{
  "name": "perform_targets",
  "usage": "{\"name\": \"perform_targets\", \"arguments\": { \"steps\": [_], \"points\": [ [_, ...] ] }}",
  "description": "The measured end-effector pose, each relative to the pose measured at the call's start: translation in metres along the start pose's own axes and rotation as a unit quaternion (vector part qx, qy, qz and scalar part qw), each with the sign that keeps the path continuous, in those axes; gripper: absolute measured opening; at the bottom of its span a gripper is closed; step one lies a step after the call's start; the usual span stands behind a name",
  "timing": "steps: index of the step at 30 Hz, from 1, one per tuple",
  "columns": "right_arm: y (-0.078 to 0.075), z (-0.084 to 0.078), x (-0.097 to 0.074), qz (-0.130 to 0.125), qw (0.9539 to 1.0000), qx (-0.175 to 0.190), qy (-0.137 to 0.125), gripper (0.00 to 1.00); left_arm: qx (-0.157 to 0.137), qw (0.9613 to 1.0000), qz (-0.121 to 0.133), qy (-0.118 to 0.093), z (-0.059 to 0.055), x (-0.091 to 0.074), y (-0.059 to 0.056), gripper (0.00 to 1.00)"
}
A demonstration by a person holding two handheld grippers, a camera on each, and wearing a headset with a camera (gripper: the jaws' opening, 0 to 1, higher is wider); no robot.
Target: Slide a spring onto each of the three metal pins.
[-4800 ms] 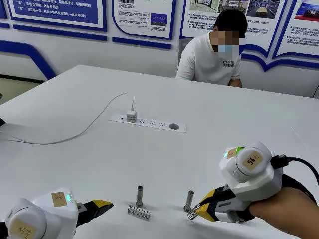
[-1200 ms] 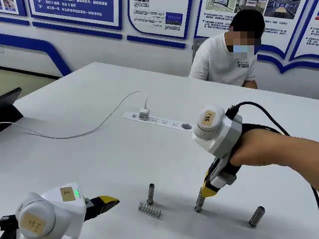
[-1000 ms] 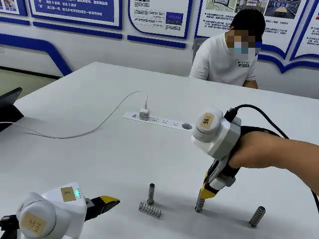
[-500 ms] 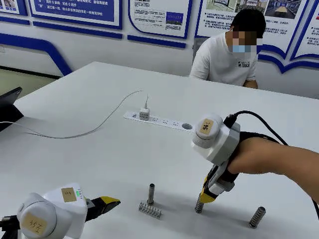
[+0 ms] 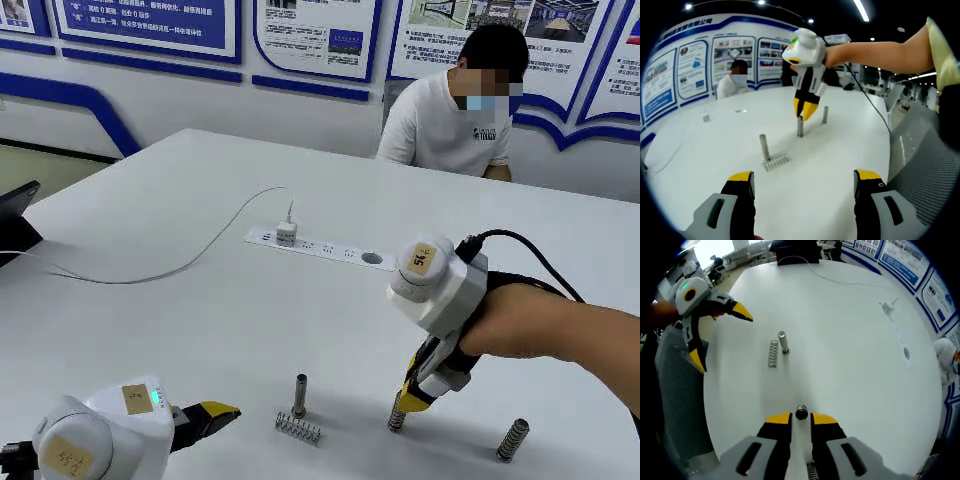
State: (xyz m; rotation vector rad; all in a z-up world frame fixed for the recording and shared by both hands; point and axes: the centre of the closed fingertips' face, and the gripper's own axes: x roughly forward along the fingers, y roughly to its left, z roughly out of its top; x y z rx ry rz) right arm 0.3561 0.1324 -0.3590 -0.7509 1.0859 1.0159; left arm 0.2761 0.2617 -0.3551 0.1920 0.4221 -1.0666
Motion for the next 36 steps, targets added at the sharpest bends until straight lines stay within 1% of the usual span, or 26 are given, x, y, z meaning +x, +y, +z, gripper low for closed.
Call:
{"name": "perform_targets", "arguments": {
  "steps": [5, 12, 18, 21, 26, 36],
  "points": [
    [0.001, 0.004, -0.007, -0.01, 0.9999, -0.005, -0.012, 0.17, 0.001, 1.0, -0.001, 0.001, 0.0, 0.0, -0.001, 0.83],
    [0.005, 0.012, -0.013, -0.018, 0.9995, -0.014, -0.024, 0.18, 0.003, 1.0, -0.001, 0.0, 0.002, 0.0, -0.001, 0.83],
    [0.009, 0.019, -0.014, -0.021, 0.999, -0.021, -0.034, 0.18, 0.003, 1.0, 0.0, -0.001, 0.002, -0.001, -0.001, 0.83],
    [0.013, 0.025, -0.013, -0.018, 0.9987, -0.024, -0.042, 0.18, 0.003, 1.0, 0.001, -0.002, 0.002, -0.001, 0.0, 0.83],
    [0.022, 0.035, -0.008, -0.011, 0.998, -0.026, -0.057, 0.19, 0.003, 1.0, 0.004, -0.002, 0.002, -0.002, 0.002, 0.83],
    [0.04, 0.049, 0.009, -0.002, 0.9962, -0.026, -0.083, 0.19, 0.002, 1.0, 0.005, -0.002, 0.0, -0.002, 0.003, 0.83]
  ]
}}
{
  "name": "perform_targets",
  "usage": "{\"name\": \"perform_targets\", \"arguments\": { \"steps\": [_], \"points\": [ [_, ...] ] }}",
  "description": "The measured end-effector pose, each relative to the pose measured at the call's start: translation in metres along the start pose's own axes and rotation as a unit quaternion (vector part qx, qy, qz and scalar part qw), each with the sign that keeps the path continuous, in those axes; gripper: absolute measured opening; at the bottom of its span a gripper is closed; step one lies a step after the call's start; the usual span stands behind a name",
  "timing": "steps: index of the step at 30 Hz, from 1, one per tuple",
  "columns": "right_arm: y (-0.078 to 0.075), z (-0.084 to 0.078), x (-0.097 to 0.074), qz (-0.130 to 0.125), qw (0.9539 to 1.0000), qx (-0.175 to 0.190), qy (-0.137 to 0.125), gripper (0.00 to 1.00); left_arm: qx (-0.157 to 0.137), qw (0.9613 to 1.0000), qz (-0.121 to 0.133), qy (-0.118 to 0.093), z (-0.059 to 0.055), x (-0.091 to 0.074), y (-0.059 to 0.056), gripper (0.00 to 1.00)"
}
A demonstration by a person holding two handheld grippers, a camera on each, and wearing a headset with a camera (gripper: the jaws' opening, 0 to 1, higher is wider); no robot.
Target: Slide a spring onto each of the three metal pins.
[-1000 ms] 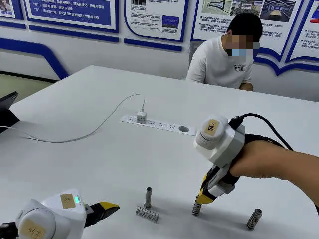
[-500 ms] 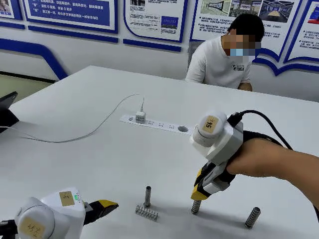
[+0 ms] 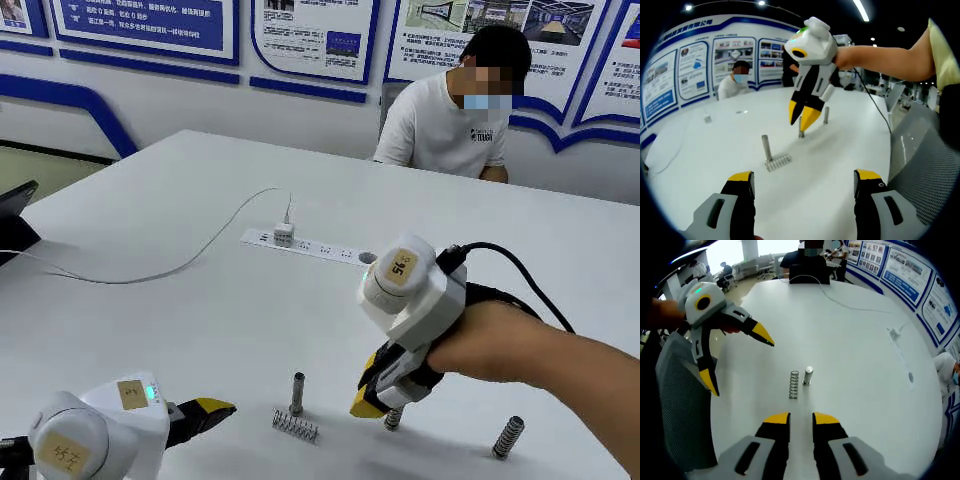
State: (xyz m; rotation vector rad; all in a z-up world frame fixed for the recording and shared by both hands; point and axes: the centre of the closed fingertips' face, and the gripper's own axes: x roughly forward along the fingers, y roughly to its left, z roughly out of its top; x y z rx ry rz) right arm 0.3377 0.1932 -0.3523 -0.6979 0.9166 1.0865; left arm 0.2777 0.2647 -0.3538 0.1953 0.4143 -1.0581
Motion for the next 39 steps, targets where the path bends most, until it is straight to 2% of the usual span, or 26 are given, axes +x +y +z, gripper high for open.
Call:
{"name": "perform_targets", "arguments": {
  "steps": [3, 10, 12, 16, 26, 39],
  "points": [
    [0.002, 0.007, 0.006, -0.002, 0.9998, 0.008, -0.018, 0.19, 0.0, 1.0, -0.001, 0.0, 0.0, 0.0, 0.0, 0.83],
    [0.009, 0.011, 0.021, 0.001, 0.9993, 0.018, -0.032, 0.18, 0.0, 1.0, 0.001, 0.0, 0.001, -0.001, 0.001, 0.83],
    [0.011, 0.012, 0.026, 0.004, 0.9986, 0.031, -0.042, 0.18, 0.0, 1.0, 0.002, 0.0, 0.001, -0.002, 0.001, 0.83],
    [0.01, 0.013, 0.035, -0.004, 0.9977, 0.042, -0.054, 0.18, 0.0, 1.0, 0.001, 0.001, 0.0, -0.001, 0.0, 0.83],
    [0.014, 0.013, 0.055, -0.007, 0.9972, 0.054, -0.051, 0.16, 0.0, 1.0, -0.002, 0.003, 0.0, 0.0, 0.001, 0.82],
    [0.012, 0.01, 0.064, -0.011, 0.9972, 0.059, -0.044, 0.14, -0.001, 1.0, -0.003, 0.008, -0.004, -0.001, 0.0, 0.82]
  ]
}}
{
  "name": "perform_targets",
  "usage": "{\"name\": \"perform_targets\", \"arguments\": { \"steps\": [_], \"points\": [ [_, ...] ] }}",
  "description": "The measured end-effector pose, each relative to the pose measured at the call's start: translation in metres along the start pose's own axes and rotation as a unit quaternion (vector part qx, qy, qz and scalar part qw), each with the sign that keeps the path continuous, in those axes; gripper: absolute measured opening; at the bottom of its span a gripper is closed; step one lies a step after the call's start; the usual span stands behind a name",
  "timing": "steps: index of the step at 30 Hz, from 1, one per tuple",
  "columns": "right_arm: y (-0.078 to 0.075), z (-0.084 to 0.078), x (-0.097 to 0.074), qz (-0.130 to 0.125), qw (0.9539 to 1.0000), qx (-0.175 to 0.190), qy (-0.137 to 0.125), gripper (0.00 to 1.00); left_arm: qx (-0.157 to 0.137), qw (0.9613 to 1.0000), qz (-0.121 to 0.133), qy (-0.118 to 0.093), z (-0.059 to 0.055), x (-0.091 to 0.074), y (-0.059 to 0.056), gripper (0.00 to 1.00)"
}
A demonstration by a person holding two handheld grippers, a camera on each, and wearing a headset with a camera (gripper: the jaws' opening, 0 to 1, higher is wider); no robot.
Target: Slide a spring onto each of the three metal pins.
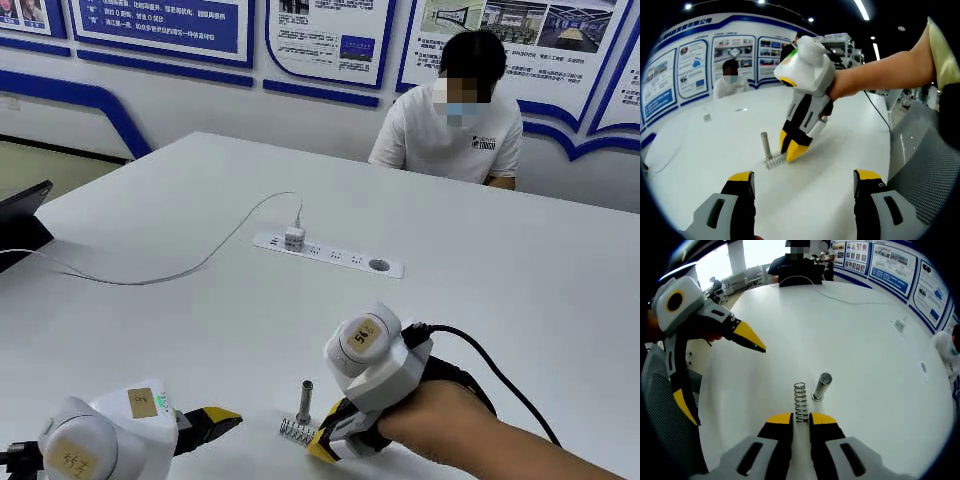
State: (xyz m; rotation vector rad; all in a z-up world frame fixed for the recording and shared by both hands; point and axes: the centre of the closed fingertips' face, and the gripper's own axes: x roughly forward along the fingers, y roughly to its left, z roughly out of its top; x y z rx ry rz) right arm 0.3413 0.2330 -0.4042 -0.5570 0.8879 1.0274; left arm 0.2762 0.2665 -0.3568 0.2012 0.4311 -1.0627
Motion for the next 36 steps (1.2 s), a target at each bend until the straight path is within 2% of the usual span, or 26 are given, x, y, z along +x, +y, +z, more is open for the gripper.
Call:
{"name": "perform_targets", "arguments": {
  "steps": [8, 18, 24, 36],
  "points": [
    [-0.001, -0.004, 0.003, 0.002, 1.0, 0.002, 0.007, 0.13, 0.0, 1.0, 0.0, 0.003, 0.0, -0.001, 0.0, 0.82],
    [0.001, -0.006, 0.0, 0.002, 1.0, -0.002, 0.003, 0.12, 0.001, 1.0, 0.0, 0.004, 0.0, 0.0, -0.001, 0.82],
    [0.009, -0.012, -0.01, 0.008, 0.9999, -0.009, 0.0, 0.12, 0.004, 1.0, -0.003, 0.007, -0.003, 0.002, -0.003, 0.82],
    [0.021, -0.022, -0.039, 0.012, 0.9993, -0.035, -0.001, 0.12, 0.014, 0.9998, -0.014, 0.007, 0.002, 0.008, -0.01, 0.81]
  ]
}}
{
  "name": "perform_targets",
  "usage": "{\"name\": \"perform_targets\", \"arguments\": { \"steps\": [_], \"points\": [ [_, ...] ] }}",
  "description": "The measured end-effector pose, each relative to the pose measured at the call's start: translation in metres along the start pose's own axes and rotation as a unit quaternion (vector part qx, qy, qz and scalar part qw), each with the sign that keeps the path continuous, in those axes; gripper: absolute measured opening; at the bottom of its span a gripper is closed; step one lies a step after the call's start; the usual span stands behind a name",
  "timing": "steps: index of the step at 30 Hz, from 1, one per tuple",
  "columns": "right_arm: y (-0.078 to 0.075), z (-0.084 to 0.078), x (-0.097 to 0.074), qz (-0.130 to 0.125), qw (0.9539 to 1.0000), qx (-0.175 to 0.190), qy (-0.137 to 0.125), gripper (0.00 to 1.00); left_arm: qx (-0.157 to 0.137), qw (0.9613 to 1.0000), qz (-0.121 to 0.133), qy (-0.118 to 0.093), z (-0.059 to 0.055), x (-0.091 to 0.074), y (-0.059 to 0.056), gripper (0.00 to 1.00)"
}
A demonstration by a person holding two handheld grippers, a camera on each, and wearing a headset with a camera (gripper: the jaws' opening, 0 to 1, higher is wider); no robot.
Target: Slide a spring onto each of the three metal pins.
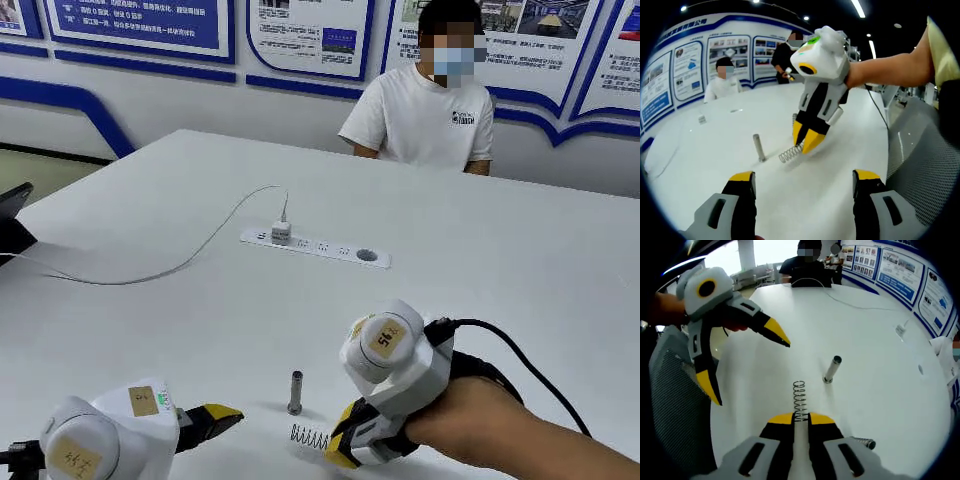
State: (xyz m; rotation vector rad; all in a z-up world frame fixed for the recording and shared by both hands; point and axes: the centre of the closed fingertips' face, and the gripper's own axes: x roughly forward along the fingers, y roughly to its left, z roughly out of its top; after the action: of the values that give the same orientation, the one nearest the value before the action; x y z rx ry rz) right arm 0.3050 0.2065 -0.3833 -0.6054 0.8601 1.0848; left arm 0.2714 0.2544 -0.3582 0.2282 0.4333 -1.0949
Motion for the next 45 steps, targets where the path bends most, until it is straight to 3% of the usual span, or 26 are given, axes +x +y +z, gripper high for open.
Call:
{"name": "perform_targets", "arguments": {
  "steps": [6, 16, 31, 45],
  "points": [
    [0.014, -0.006, -0.015, 0.016, 0.9997, -0.019, 0.006, 0.12, 0.011, 0.9999, -0.009, -0.002, 0.004, 0.004, -0.004, 0.77],
    [0.028, -0.01, -0.029, 0.028, 0.9989, -0.037, 0.01, 0.12, 0.036, 0.9989, -0.028, -0.004, 0.009, 0.007, -0.013, 0.6],
    [0.044, -0.003, -0.035, 0.048, 0.9964, -0.07, 0.011, 0.12, 0.07, 0.9958, -0.057, -0.018, 0.017, 0.011, -0.025, 0.36],
    [0.054, -0.001, -0.038, 0.062, 0.9937, -0.093, 0.011, 0.12, 0.102, 0.9917, -0.075, -0.025, 0.021, 0.013, -0.034, 0.19]
  ]
}}
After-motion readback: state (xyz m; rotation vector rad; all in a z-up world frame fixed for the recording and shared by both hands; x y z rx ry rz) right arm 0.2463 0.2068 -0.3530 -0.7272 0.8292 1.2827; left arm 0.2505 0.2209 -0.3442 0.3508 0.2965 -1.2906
